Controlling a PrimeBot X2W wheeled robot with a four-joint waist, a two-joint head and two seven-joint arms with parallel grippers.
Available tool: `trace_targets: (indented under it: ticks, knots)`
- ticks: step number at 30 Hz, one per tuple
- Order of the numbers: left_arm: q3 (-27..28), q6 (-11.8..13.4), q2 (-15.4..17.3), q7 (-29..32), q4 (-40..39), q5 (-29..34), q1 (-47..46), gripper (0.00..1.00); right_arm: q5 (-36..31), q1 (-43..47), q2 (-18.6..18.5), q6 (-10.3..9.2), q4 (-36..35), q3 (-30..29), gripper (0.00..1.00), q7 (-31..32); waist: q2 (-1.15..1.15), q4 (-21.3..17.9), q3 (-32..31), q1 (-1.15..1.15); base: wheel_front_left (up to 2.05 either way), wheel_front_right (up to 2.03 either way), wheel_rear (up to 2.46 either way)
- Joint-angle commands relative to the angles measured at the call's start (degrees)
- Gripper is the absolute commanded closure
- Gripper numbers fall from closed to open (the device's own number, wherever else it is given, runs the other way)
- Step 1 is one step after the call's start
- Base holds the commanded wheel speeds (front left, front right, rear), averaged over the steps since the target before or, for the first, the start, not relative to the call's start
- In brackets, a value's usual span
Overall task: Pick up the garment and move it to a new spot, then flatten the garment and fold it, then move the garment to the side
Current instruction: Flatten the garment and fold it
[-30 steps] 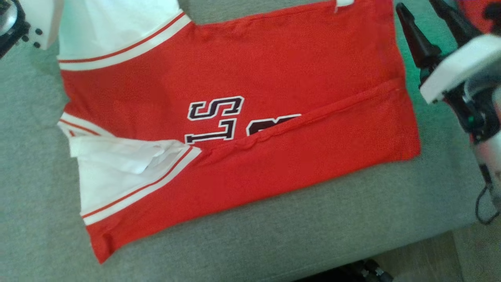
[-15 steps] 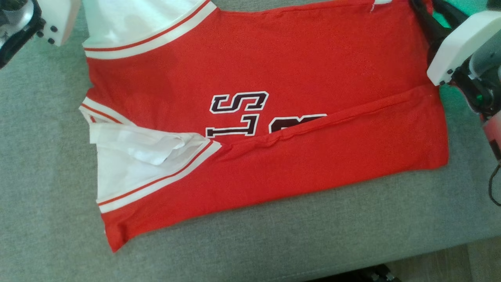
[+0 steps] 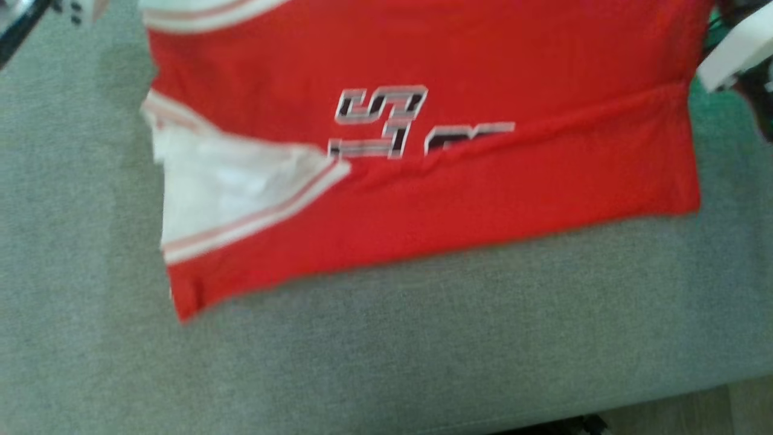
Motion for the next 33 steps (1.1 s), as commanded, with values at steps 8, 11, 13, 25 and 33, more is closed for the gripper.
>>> trace_targets:
  ticks: [8,11,13,25,33]
  knots:
    - [6.32,2.08,1.11,-10.82,0.84,-2.89,0.94,1.0,3.26,2.62,-3.68,-0.04,-0.8,-0.41,1.0,-6.84,0.0,1.56,-3.4,0.0,0.0,0.0,0.0]
    - [8.07,2.15,1.58,-13.11,-1.8,-7.06,5.84,1.0,4.06,5.33,-4.56,-0.04,-1.54,-0.12,1.0,-8.54,0.0,2.14,-4.38,0.0,0.0,0.0,0.0]
    - [8.42,2.45,2.49,-13.84,-4.41,-9.02,9.57,1.0,4.33,7.3,-5.11,-0.04,-1.97,0.01,1.0,-9.55,0.0,2.59,-4.86,0.0,0.0,0.0,0.0]
    - [7.68,10.33,10.92,-16.73,-22.0,-11.73,27.36,1.0,4.72,16.31,-6.26,-0.04,-3.5,-2.34,1.0,-12.97,0.0,4.09,-6.19,0.0,0.0,0.0,0.0]
    - [6.88,14.84,13.93,-17.97,-31.08,-13.0,35.17,1.0,2.39,20.55,-5.39,-0.04,-3.96,-5.86,1.0,-14.11,0.0,4.81,-5.92,0.0,0.0,0.0,0.0]
